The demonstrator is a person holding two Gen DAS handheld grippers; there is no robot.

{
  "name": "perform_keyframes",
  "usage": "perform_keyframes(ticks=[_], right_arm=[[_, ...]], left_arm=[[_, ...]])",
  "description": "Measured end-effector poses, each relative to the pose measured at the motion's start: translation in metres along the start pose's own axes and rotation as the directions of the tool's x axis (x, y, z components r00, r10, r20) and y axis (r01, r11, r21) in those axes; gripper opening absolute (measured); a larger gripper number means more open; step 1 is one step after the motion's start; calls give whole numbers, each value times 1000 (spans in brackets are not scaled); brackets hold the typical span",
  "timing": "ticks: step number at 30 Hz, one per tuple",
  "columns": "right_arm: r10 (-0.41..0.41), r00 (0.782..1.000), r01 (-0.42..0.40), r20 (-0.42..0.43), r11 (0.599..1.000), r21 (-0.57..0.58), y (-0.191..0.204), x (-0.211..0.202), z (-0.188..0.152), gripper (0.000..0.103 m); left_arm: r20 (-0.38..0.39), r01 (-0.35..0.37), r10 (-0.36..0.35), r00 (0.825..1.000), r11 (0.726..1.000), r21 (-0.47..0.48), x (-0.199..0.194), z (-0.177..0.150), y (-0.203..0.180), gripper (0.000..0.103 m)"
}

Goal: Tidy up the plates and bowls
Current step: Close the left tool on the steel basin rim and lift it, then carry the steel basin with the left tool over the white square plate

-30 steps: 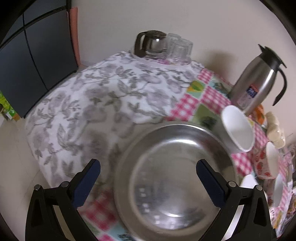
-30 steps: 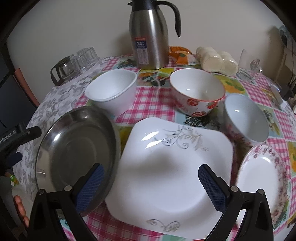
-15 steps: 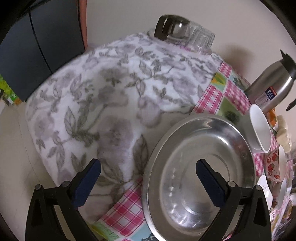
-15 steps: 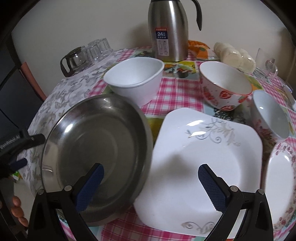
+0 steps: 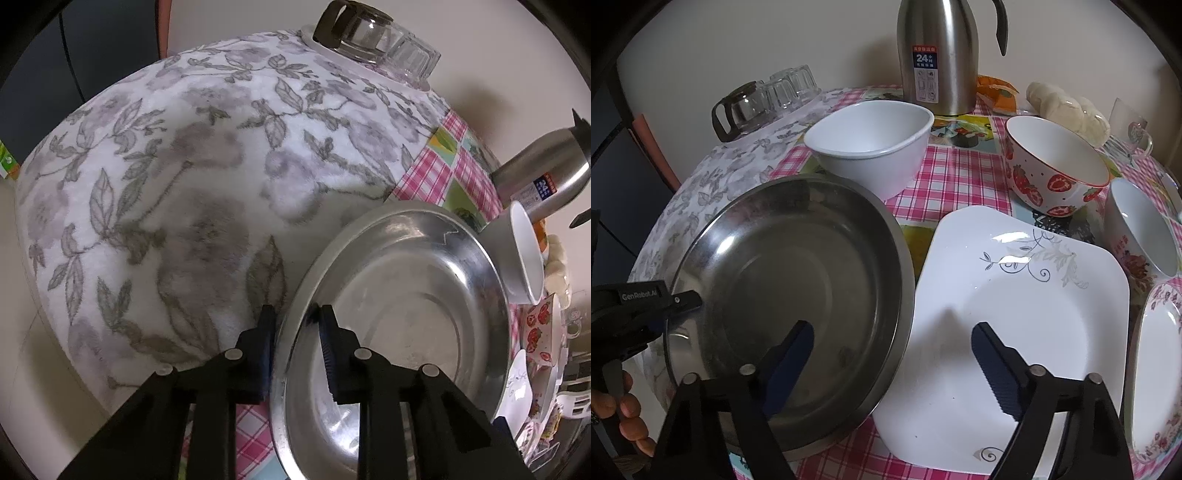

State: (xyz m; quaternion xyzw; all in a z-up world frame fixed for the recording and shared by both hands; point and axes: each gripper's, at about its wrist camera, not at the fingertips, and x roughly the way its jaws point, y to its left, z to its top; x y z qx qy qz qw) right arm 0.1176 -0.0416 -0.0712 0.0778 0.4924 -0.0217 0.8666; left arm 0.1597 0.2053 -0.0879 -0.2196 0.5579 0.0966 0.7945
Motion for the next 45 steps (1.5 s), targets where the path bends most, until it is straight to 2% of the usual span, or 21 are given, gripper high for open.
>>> perform_keyframes(ticks=[2, 6, 11, 14, 17, 20, 24, 28, 30, 33, 45], right_arm=[[-3, 1000, 3, 1, 1000, 2, -1, 1, 0, 83], [-1, 1000, 1, 14, 1000, 7, -1, -1, 1, 69], [12, 999, -11, 46, 1000, -6, 4, -7, 3, 58], [35, 998, -34, 47, 999, -29, 10, -6, 2, 51], [25, 998, -22, 61, 999, -47, 15, -5, 1, 49], [56, 996, -52, 71, 997, -50, 17, -6, 3, 41], [79, 995, -75, 54, 994, -77, 22, -1, -1, 40], [116, 993, -113, 30, 990, -87, 28, 9, -6, 34], [137, 990, -134, 26, 987, -93, 30, 14, -9, 27], [159, 987, -156, 23, 982, -104, 34, 17, -11, 22], [159, 986, -153, 45, 981, -121, 38, 11, -11, 21]], left_arm=[[6, -8, 8, 1000, 1000, -8, -2, 1, 2, 24], [13, -27, 27, 1000, 999, -44, -7, 0, 14, 24], [21, -32, 34, 999, 995, -100, -11, 2, 27, 24], [24, -38, 41, 999, 991, -125, -11, 3, 32, 24], [26, -32, 37, 999, 987, -154, -12, 3, 39, 24], [30, -41, 46, 998, 986, -162, -13, 4, 39, 24], [30, -38, 44, 999, 984, -171, -13, 4, 41, 25], [31, -45, 51, 998, 985, -167, -13, 3, 40, 25], [33, -49, 55, 998, 985, -165, -13, 2, 40, 27], [41, -57, 65, 997, 986, -158, -13, 2, 39, 27], [70, -99, 106, 992, 990, -101, -16, 8, 30, 26]])
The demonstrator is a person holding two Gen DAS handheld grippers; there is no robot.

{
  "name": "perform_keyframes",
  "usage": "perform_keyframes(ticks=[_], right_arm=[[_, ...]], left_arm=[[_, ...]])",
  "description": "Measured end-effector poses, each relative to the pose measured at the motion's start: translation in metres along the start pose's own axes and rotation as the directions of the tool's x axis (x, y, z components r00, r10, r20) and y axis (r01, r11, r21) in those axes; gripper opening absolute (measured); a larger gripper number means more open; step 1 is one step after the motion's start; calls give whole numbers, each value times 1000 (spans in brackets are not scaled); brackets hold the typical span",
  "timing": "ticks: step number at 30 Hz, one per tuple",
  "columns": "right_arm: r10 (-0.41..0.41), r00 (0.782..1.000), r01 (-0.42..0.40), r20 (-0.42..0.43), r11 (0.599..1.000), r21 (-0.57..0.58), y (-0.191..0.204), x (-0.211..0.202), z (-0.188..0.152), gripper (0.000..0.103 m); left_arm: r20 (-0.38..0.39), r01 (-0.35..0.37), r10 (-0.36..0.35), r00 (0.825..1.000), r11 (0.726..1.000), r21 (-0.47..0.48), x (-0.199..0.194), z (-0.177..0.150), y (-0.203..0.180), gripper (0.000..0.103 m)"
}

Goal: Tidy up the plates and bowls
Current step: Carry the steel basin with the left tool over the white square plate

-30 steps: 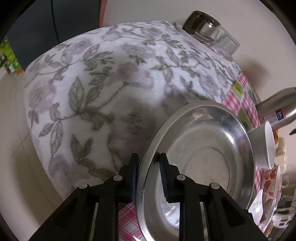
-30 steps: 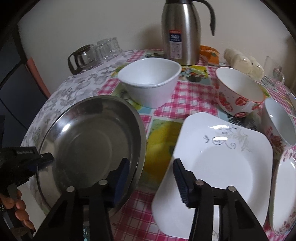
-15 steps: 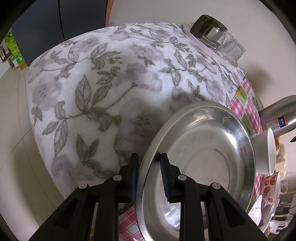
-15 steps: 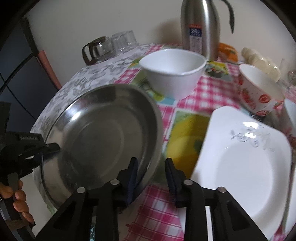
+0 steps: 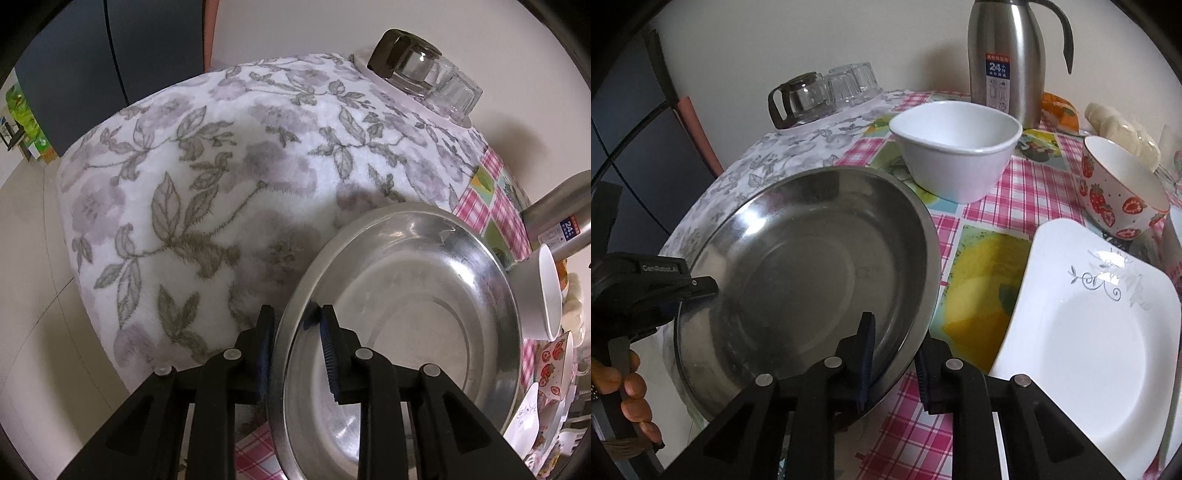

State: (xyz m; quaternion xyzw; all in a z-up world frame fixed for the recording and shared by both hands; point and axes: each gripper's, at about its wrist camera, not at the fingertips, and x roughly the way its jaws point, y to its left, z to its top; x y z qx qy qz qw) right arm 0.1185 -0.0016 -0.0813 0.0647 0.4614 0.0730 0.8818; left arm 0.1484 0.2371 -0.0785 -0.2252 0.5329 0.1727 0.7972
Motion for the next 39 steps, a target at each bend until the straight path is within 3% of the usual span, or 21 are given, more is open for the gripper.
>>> perform_keyframes(ticks=[12, 23, 39], right_arm=[[23, 997, -23, 72, 1000, 2, -2, -33, 12, 22], [15, 985, -20, 171, 999, 25, -22, -85, 20, 22], [-71, 970, 47, 233, 994, 103, -91, -149, 8, 23]], left_arm=[[89, 48, -52, 995, 998, 44, -37, 5, -10, 25], [194, 128, -152, 969, 983, 132, -93, -10, -44, 25], [193, 212, -273, 942, 935, 285, -130, -63, -115, 25]])
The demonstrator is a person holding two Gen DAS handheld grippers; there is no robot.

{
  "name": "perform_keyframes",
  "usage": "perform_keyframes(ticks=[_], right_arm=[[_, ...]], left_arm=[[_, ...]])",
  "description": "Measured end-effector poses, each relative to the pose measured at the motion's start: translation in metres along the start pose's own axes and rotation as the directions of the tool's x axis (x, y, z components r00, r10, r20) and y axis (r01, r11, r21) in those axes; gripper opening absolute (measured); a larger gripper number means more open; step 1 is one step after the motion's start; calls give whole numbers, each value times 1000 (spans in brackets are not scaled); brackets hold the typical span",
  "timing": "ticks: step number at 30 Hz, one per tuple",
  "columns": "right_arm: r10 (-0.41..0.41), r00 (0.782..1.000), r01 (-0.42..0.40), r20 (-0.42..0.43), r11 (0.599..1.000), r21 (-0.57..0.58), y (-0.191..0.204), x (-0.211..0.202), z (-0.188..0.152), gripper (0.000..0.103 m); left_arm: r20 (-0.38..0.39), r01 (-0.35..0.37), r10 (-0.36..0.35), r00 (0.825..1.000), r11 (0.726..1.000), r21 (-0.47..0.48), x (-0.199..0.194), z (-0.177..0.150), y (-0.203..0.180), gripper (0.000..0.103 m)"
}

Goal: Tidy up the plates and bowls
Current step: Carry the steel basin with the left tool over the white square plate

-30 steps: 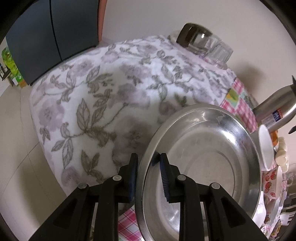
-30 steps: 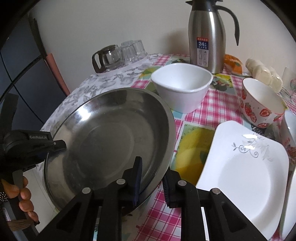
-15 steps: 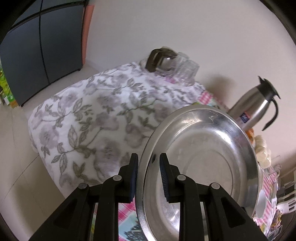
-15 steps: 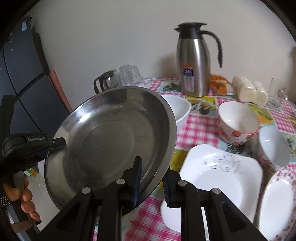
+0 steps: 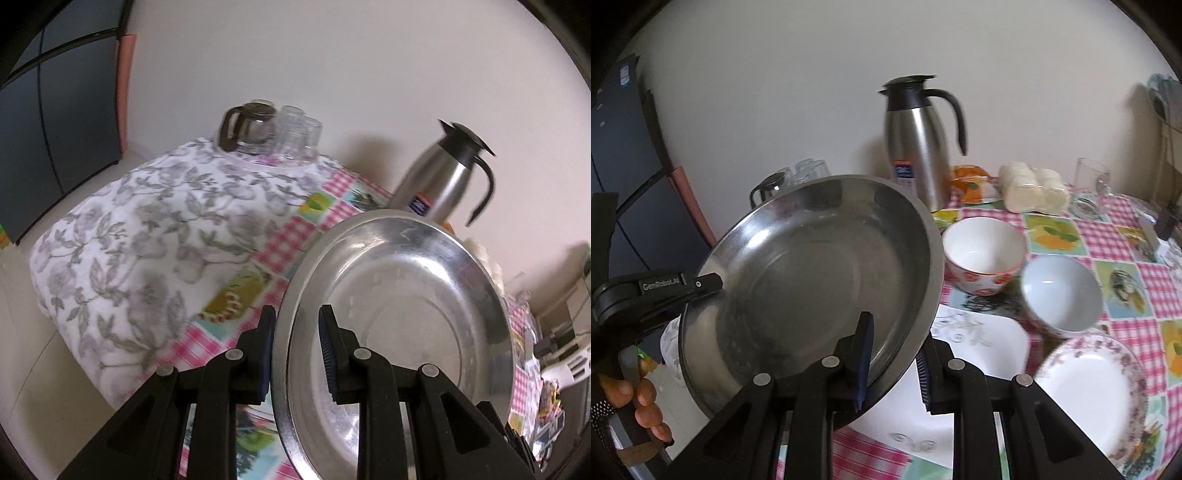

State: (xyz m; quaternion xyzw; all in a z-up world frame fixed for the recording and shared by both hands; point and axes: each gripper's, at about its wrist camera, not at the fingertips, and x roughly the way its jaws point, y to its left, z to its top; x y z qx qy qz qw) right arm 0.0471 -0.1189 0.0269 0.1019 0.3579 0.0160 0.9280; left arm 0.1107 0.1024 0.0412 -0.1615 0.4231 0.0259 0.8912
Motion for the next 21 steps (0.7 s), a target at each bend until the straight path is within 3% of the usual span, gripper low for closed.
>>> perform_keyframes(ticks=[21], right_arm=[[-129, 991, 131, -25, 988, 77, -90, -40, -19, 26]], left_arm=[[-98, 97, -85, 992, 987, 127, 12, -50, -88, 25]])
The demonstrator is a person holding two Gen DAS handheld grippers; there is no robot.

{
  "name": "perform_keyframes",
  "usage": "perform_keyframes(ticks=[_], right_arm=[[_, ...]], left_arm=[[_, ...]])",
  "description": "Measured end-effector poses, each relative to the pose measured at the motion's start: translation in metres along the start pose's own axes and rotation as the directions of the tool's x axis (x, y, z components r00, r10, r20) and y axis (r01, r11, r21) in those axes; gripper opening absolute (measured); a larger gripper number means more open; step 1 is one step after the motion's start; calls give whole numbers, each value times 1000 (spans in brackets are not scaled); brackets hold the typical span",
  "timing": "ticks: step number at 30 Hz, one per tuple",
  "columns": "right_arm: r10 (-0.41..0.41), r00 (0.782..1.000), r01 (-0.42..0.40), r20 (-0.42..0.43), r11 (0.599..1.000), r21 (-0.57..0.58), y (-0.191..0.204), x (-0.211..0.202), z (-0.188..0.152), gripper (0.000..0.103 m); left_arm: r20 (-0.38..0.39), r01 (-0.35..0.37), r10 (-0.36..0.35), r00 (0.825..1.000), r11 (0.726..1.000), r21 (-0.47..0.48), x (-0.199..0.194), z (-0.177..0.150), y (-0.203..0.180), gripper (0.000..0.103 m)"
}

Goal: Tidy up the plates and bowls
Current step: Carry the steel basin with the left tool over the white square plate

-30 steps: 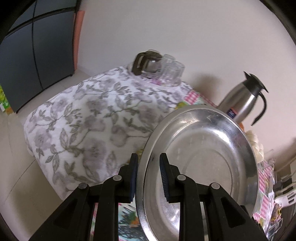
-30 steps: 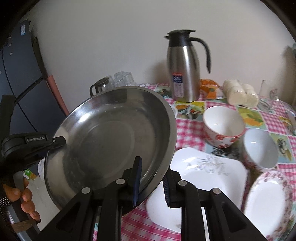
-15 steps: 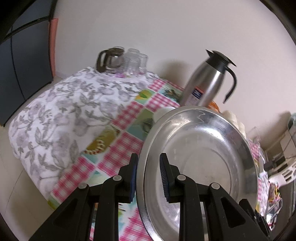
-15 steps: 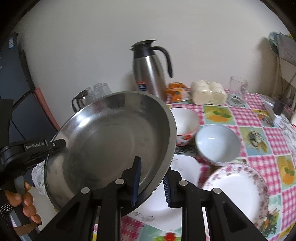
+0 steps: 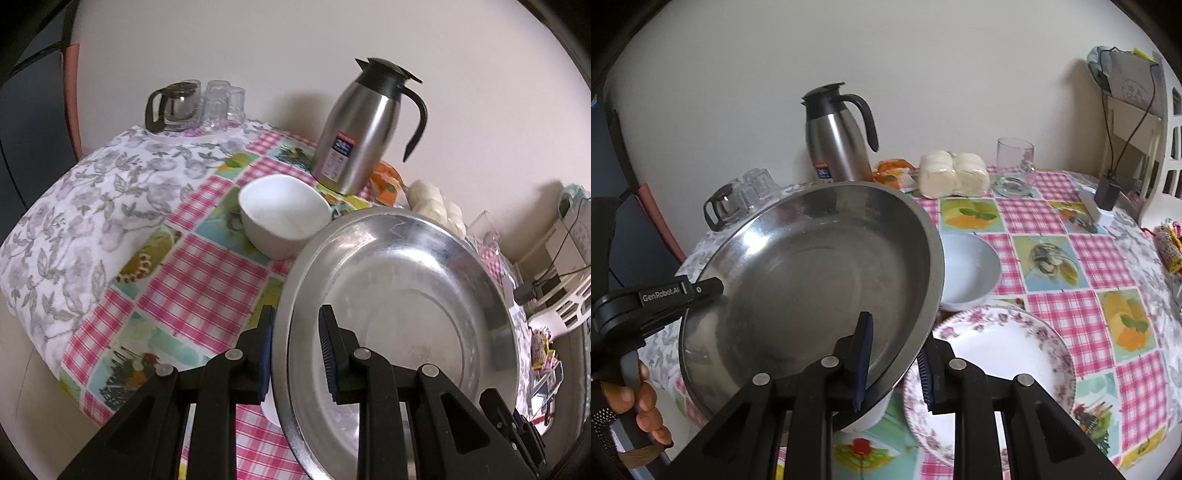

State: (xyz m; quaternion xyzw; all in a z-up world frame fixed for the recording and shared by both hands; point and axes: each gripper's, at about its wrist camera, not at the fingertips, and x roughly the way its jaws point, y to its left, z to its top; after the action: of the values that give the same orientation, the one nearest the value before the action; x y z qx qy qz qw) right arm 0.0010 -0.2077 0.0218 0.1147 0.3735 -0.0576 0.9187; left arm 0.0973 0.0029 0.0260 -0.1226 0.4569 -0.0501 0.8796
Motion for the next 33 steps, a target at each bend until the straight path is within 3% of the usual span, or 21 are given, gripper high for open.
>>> perform_keyframes(ticks=[8, 17, 33], right_arm=[[-9, 999, 10, -35, 1000, 18, -10, 6, -4, 27], [-8, 987, 15, -160, 999, 47, -12, 38, -18, 27], [-43, 970, 43, -239, 999, -5, 4, 67, -28, 27]], left_arm=[[-50, -10, 10, 999, 1000, 1, 15, -6, -2, 25], [-159, -31, 24, 987, 998, -47, 44, -13, 12, 25], [-198, -79, 67, 978, 995, -55, 59, -13, 24, 25]])
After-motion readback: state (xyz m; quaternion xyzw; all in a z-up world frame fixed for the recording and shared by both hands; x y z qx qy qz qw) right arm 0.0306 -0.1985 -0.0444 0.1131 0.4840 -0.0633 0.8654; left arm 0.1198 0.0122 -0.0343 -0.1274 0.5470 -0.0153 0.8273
